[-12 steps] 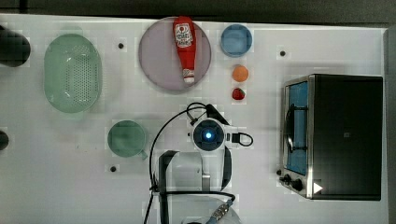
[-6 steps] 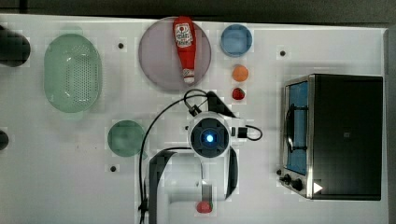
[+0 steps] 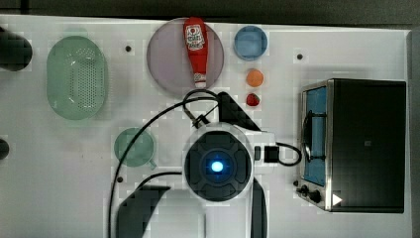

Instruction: Pick Banana and place it in mug.

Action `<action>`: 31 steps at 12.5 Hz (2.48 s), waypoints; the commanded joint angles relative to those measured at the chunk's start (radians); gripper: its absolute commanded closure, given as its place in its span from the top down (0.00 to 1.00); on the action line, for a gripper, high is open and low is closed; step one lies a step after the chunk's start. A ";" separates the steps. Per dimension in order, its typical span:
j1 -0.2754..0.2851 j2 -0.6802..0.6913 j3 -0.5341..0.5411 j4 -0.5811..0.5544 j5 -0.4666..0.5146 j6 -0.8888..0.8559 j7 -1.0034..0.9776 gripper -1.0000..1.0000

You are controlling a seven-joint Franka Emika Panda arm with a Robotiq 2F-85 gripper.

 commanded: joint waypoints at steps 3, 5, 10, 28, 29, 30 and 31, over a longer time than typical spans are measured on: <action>0.056 0.046 0.195 0.097 0.111 -0.141 0.284 0.24; 0.059 0.080 0.261 0.097 0.164 -0.105 0.391 0.24; 0.060 0.214 0.370 0.026 0.162 0.146 0.579 0.24; 0.053 0.315 0.371 -0.150 0.039 0.547 0.722 1.00; 0.049 0.285 0.354 -0.131 0.039 0.509 0.712 1.00; 0.044 0.252 0.330 -0.105 0.039 0.446 0.671 1.00; 0.041 0.218 0.302 -0.071 0.039 0.372 0.589 1.00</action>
